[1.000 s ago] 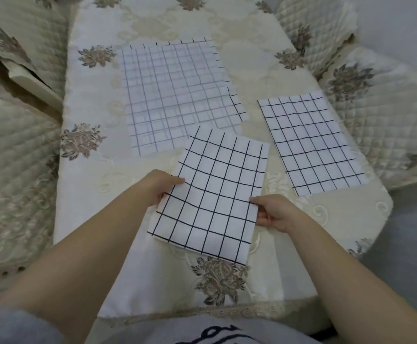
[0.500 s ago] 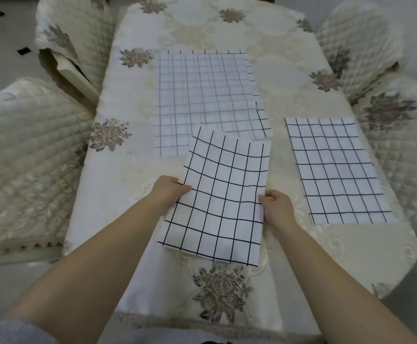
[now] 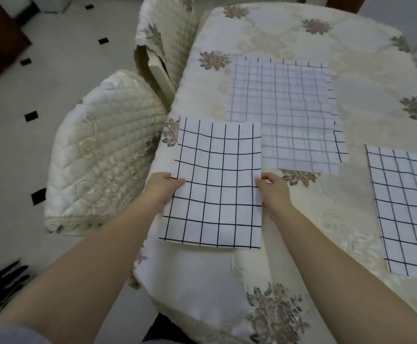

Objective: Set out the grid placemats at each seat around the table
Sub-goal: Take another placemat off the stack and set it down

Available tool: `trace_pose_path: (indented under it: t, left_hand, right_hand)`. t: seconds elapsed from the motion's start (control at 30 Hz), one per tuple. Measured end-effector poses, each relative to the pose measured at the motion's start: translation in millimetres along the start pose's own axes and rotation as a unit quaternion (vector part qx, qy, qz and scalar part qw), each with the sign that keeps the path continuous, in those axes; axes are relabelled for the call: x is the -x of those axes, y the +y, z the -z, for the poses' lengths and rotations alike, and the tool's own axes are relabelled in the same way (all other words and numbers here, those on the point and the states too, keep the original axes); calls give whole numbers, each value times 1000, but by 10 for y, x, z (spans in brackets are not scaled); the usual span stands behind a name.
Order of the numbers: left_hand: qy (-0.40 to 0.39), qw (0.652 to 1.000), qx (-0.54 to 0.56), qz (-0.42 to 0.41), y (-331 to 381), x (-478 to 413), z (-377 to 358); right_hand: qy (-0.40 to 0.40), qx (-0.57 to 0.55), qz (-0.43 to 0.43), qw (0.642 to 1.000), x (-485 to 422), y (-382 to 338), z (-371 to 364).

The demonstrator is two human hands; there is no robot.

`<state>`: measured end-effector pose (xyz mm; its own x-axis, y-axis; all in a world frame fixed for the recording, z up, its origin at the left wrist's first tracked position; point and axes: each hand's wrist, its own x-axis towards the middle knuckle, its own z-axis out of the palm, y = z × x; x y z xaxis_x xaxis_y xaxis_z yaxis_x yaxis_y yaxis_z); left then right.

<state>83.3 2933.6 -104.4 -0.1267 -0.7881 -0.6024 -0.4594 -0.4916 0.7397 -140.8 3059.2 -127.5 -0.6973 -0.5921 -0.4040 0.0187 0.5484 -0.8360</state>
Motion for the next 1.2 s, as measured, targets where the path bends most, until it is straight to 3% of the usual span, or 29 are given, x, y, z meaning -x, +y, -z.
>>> trace_pose_path:
  t: [0.2, 0.47, 0.63, 1.2]
  left_hand:
    - [-26, 1000, 1, 6, 71, -304, 292]
    - [-11, 994, -105, -11, 152, -457, 430]
    - [-3, 994, -105, -18, 111, -504, 468]
    - [93, 965, -217, -114, 37, -564, 435]
  right_hand:
    - [16, 16, -17, 1000, -141, -117, -386]
    - [69, 43, -59, 995, -133, -78, -402]
    - [23, 54, -66, 996, -98, -54, -385]
    - [16, 30, -58, 998, -94, -100, -406]
